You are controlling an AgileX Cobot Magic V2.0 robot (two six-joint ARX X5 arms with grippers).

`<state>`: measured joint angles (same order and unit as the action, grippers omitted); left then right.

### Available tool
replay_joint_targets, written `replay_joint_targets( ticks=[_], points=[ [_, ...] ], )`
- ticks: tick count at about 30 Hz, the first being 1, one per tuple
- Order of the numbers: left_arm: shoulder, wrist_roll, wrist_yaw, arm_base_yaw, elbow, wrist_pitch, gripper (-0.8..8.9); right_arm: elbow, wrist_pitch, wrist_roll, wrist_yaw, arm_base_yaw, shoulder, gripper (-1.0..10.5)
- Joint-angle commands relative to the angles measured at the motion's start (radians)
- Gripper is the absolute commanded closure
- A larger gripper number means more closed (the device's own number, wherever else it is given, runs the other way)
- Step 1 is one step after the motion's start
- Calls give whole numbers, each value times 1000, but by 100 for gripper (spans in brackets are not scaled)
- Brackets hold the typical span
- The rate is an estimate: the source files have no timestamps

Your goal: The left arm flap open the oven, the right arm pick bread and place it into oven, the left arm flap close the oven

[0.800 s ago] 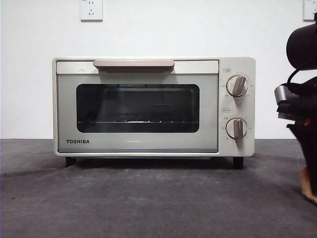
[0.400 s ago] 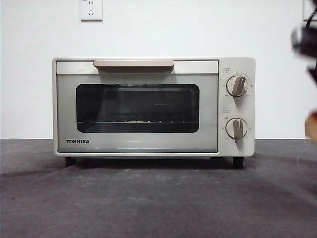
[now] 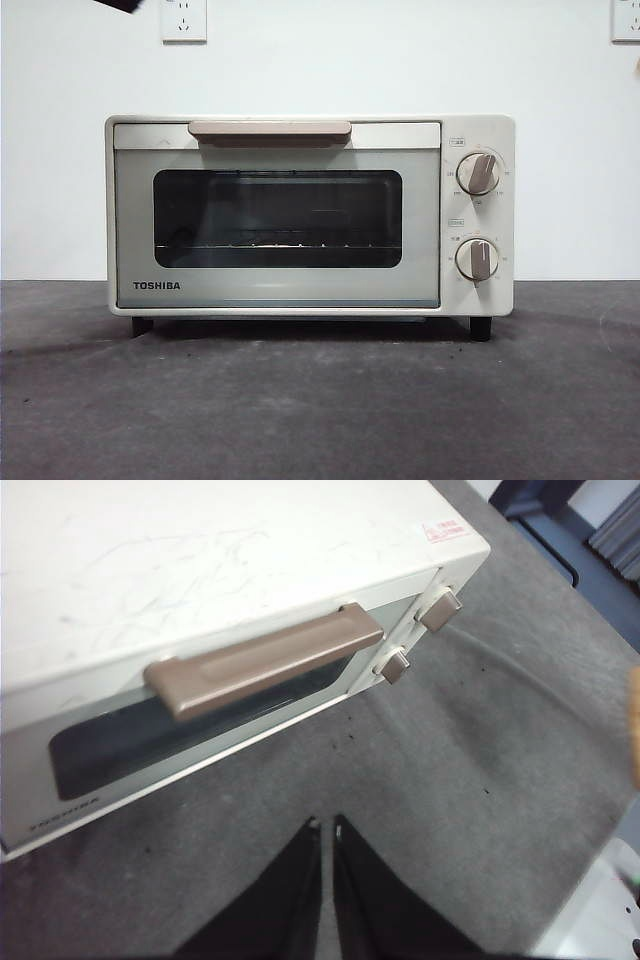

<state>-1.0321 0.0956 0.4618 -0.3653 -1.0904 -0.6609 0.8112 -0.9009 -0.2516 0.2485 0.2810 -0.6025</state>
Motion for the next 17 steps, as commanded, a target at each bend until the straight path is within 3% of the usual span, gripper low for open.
replay_joint_targets(
  ticks=[1,6,17],
  points=[
    [-84,-18,-3,-16,-77,-14,803,18,12,-10,34,5,79,807],
    [-246,-76,-66,-62,-219,-62,803,18,29,-55,85,5,194,807],
    [-493,-116,-126,-116,-380,-47,803,18,32,-82,92,5,246,807]
  ],
)
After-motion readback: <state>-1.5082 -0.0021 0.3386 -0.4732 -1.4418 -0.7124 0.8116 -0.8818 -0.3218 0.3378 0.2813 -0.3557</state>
